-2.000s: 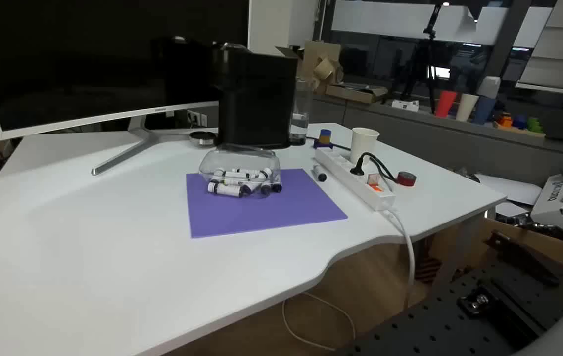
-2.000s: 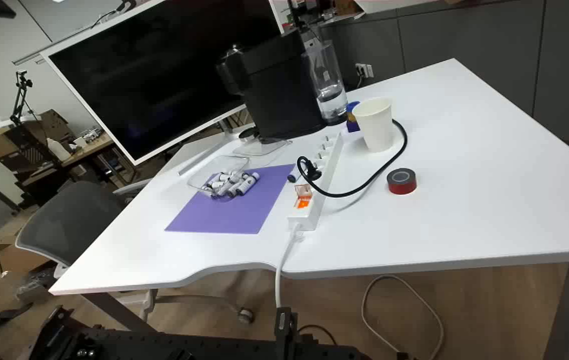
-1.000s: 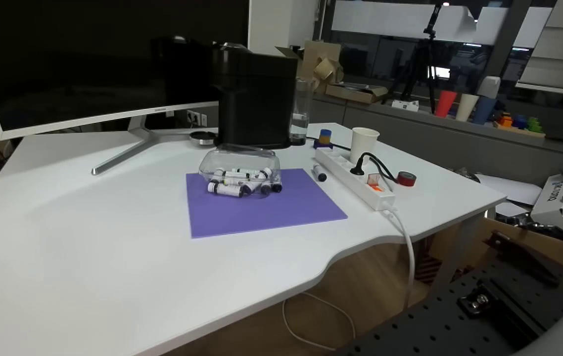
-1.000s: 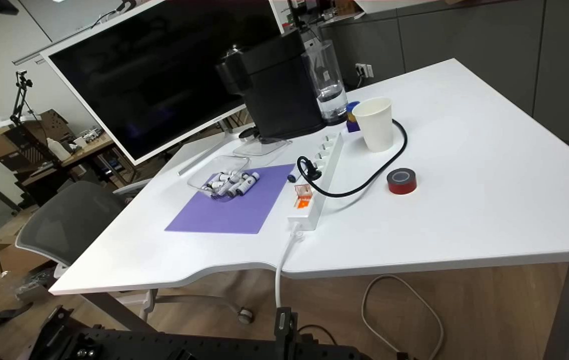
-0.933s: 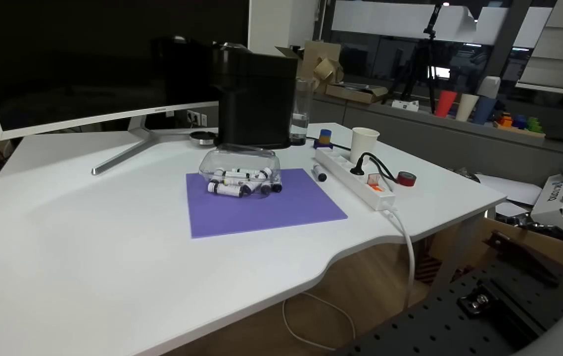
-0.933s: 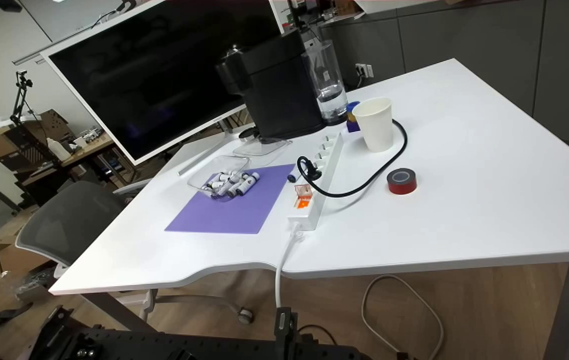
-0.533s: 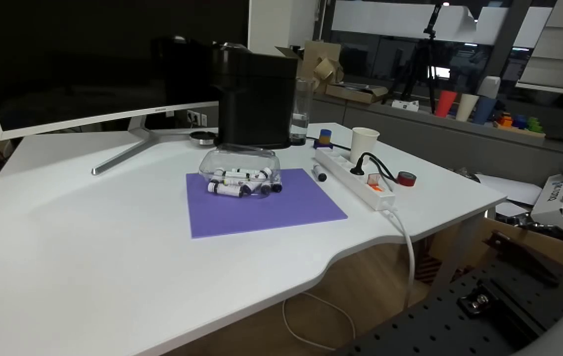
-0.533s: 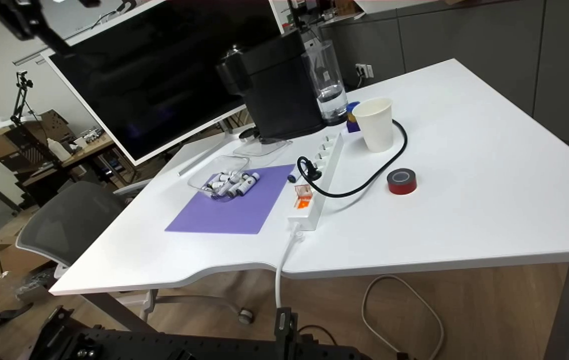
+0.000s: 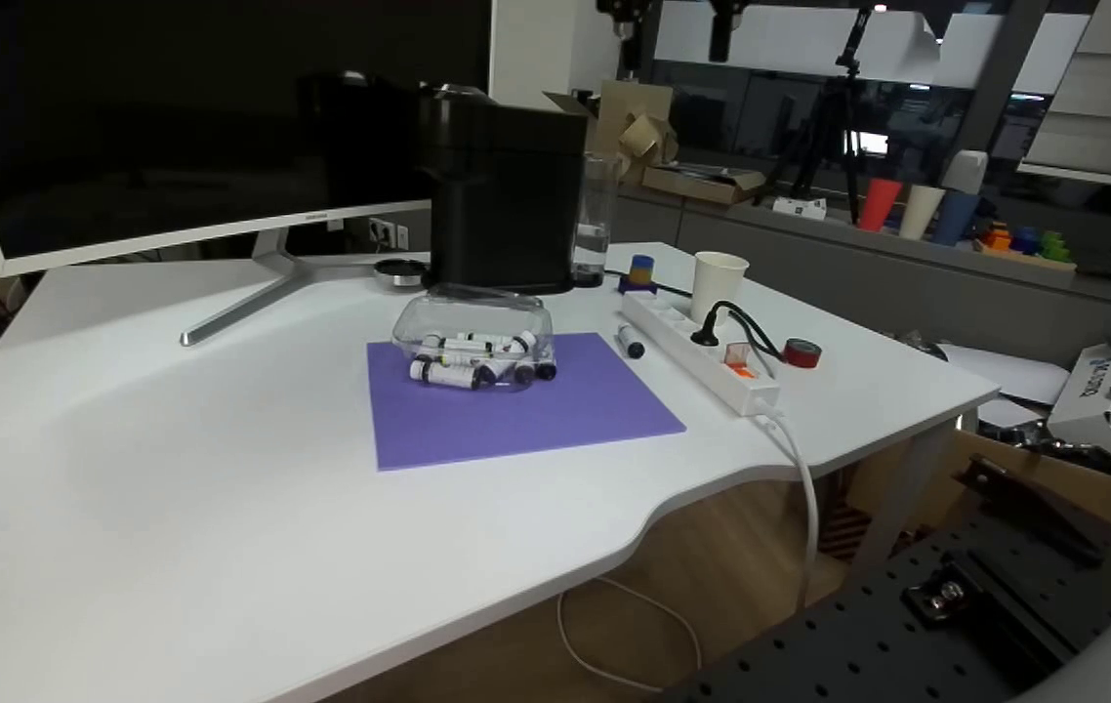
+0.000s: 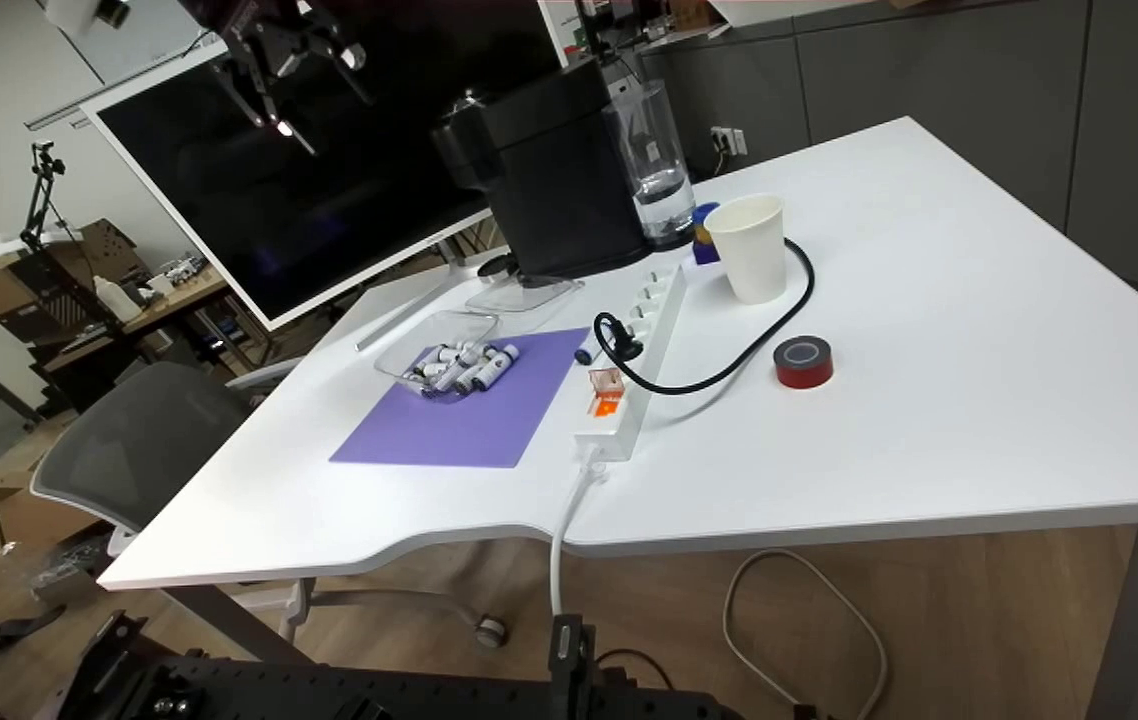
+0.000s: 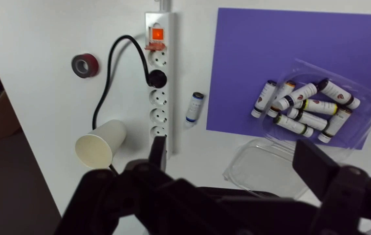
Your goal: Put a bottle on the table
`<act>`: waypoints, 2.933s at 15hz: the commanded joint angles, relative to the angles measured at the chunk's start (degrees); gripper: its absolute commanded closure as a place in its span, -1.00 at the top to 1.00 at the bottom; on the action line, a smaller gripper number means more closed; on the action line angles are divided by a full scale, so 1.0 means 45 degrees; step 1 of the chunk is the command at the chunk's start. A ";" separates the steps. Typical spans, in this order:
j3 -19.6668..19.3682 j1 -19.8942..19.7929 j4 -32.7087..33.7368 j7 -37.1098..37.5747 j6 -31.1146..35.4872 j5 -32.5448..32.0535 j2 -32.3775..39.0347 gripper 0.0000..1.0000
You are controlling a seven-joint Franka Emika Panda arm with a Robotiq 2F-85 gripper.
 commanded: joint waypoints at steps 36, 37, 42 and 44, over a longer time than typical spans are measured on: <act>-0.0177 0.1836 0.1921 0.2462 0.5306 0.5609 0.7962 1.00; -0.0203 0.1852 0.1982 0.2434 0.5362 0.5553 0.8130 1.00; -0.0188 0.1991 0.2255 0.2259 0.5828 0.5451 0.8705 1.00; -0.0139 0.1993 0.2387 0.2175 0.5864 0.5519 0.8874 1.00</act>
